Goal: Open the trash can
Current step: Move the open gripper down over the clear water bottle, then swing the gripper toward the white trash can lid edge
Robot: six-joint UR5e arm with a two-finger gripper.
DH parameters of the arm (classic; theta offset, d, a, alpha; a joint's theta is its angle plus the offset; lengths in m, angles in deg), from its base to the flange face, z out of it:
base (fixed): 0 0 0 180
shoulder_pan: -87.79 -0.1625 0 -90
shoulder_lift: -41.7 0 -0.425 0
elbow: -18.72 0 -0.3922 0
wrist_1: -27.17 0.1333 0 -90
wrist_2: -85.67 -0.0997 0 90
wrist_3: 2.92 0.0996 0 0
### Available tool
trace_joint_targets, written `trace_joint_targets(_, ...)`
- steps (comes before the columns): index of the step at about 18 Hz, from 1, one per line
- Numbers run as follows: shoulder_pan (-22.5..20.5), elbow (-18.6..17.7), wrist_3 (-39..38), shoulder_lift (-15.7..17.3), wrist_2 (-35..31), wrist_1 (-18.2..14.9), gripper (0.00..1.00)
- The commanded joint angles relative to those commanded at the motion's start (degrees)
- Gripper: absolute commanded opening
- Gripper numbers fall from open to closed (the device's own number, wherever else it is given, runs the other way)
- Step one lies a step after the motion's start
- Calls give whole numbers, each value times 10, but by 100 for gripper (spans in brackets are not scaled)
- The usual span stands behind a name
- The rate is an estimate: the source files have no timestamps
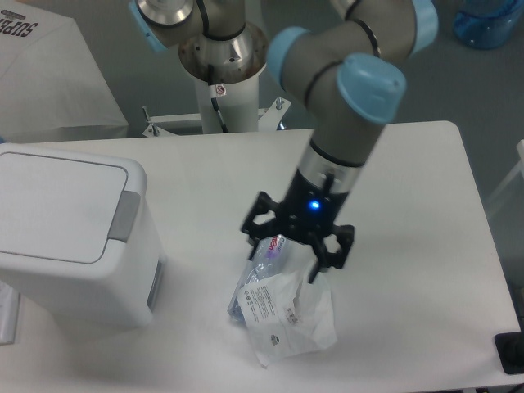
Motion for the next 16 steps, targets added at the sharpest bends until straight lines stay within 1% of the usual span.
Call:
trace_joint_targets(5, 27, -6, -22, 16, 38, 0, 100)
trace_joint_targets(8, 39, -29, -24, 33, 41, 0, 100)
trace_joint_targets(10, 45, -56, -23, 49, 40, 3, 100)
trace_joint_targets(13, 53, -77, -24, 52, 39, 27, 100)
trace_joint_targets(14, 55, -79, -24, 52, 39, 32, 100)
trace_joint_targets(16, 67, -80, -27, 48, 36, 33, 100)
